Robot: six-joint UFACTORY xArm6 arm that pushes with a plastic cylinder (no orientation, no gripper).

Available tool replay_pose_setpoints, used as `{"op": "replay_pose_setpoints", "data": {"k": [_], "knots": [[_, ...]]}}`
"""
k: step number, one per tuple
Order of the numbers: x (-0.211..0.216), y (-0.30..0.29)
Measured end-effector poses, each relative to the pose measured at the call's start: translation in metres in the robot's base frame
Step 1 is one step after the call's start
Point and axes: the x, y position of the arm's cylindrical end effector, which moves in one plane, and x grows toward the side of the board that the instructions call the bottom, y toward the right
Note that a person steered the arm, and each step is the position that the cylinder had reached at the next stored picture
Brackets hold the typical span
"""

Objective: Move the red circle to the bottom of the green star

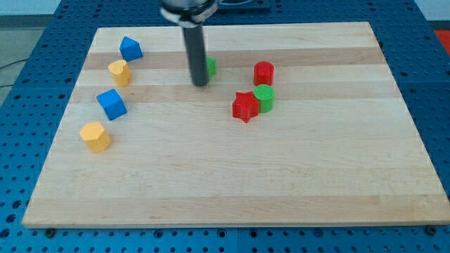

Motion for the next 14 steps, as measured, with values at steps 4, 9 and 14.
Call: {"op": "replay_pose_setpoints", "data": {"k": [4, 9, 14], "knots": [[0.049, 0.198], [0.004, 0.116], [0.021, 0.042]]}}
